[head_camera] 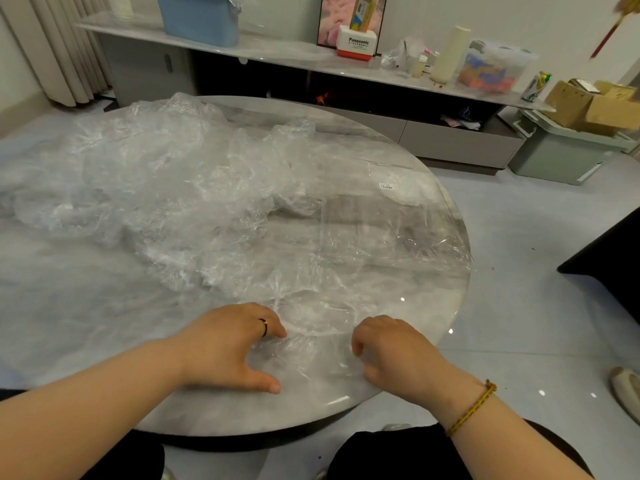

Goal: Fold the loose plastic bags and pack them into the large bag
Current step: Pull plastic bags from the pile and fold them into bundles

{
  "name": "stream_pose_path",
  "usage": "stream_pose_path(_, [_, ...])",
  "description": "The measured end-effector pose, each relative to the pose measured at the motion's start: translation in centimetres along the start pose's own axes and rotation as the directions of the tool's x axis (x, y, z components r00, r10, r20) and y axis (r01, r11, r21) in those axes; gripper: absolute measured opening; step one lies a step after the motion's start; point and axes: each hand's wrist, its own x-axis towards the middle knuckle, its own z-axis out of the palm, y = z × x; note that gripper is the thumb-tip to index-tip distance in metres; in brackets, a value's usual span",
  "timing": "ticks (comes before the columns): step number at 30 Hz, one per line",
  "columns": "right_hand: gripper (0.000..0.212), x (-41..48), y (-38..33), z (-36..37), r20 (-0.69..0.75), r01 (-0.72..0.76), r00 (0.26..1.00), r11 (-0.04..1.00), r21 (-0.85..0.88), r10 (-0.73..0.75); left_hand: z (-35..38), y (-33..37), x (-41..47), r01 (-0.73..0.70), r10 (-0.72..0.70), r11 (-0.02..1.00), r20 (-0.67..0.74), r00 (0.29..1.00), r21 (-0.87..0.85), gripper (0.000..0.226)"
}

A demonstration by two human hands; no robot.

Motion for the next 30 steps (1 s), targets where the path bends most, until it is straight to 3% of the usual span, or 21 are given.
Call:
stream_pose_path(6, [0.011,0.3,-0.7,-0.5,-0.122,-0.032,0.989,0.934,0.355,0.081,1.1,1.0,-0.1,-0.02,0.02,1.0,-0.104,0.994,0.002,0.101])
stream_pose_path(9, [0.008,0.5,-0.8,-0.5,-0.124,-0.015,0.989,0.883,0.47,0.083,1.7,1.1,0.4,-0.094,0.104,0.994,-0.271,0.957,0.051,0.071])
stream_pose_path(13, [0.032,0.3,-0.3,-0.7,0.033,-0.06,0.998,0.856,0.513,0.051,2.1,0.4,0.4,0.023,-0.075,0.965,-0.188,0.979,-0.263,0.061])
stream_pose_path(15, [0.045,-0.1,-0.1,-1.1,0.121,-0.086,0.992,0.896,0.436,0.036,1.6,-0.1,0.4,0.102,-0.136,0.903,-0.053,0.989,-0.418,0.035])
stream_pose_path(17, [0.052,-0.3,0.3,-1.3,0.185,-0.097,0.982,0.944,0.315,0.039,1.0,-0.5,0.2,0.161,-0.176,0.821,0.025,0.984,-0.548,0.026])
stream_pose_path(20, [0.027,-0.3,0.9,-1.1,0.184,-0.066,0.983,0.973,0.222,0.025,0.6,-0.6,0.1,0.227,-0.246,0.766,0.053,0.968,-0.601,0.04])
stream_pose_path(22, [0.011,0.0,1.2,-0.9,0.15,-0.125,0.985,0.956,0.265,0.087,0.2,-0.3,0.1,0.256,-0.276,0.747,0.064,0.959,-0.614,0.036])
stream_pose_path(27, [0.034,0.9,1.5,-1.0,0.03,-0.263,0.952,0.763,0.59,0.305,-0.2,-0.2,0.4,0.296,-0.392,0.655,0.022,0.92,-0.696,0.031])
stream_pose_path(30, [0.026,2.0,1.6,-0.7,0.043,-0.335,0.913,0.684,0.648,0.406,-0.1,-0.2,0.7,0.307,-0.487,0.6,-0.033,0.873,-0.739,0.024])
